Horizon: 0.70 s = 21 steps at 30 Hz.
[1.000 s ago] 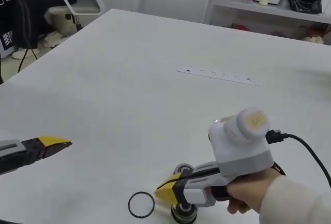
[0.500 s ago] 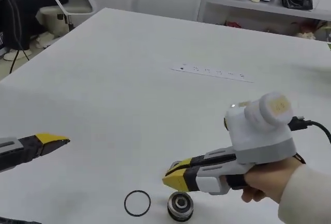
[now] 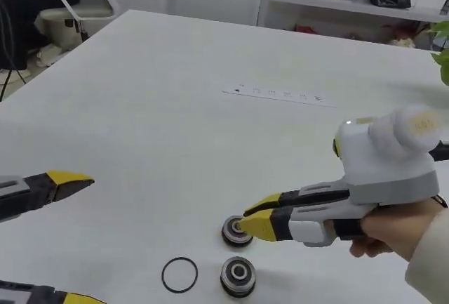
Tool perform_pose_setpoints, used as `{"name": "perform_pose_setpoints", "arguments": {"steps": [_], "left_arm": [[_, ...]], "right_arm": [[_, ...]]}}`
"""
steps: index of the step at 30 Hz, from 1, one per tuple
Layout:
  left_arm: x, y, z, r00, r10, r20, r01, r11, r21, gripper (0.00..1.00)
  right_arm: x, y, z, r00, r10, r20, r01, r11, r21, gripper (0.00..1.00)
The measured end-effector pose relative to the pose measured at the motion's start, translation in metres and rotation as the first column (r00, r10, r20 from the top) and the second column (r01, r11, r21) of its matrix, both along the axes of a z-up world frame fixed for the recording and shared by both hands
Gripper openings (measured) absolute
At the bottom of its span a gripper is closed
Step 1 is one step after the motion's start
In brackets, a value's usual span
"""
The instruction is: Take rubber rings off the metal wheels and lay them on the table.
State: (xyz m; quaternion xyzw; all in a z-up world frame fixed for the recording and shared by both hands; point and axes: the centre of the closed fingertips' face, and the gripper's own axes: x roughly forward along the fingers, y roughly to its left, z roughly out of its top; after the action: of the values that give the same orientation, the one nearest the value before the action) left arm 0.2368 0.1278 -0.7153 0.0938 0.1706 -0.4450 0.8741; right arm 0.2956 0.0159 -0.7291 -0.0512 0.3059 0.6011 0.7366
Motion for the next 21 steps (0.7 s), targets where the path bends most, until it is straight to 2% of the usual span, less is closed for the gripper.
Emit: {"name": "perform_pose_setpoints", "arguments": {"steps": [13,21], "left_arm": [[0.006,-0.020,0.012,0.996,-0.084,0.022,0.083,0.996,0.022,0.89],[0.008,-0.033,0.017,0.990,-0.139,0.026,0.138,0.990,0.033,0.85]], "right_arm": [[0.004,-0.022,0.008,0.999,-0.047,0.023,0.047,0.999,0.022,0.12],[0.001,-0.032,-0.002,0.999,-0.050,0.013,0.050,0.999,0.008,0.13]]}}
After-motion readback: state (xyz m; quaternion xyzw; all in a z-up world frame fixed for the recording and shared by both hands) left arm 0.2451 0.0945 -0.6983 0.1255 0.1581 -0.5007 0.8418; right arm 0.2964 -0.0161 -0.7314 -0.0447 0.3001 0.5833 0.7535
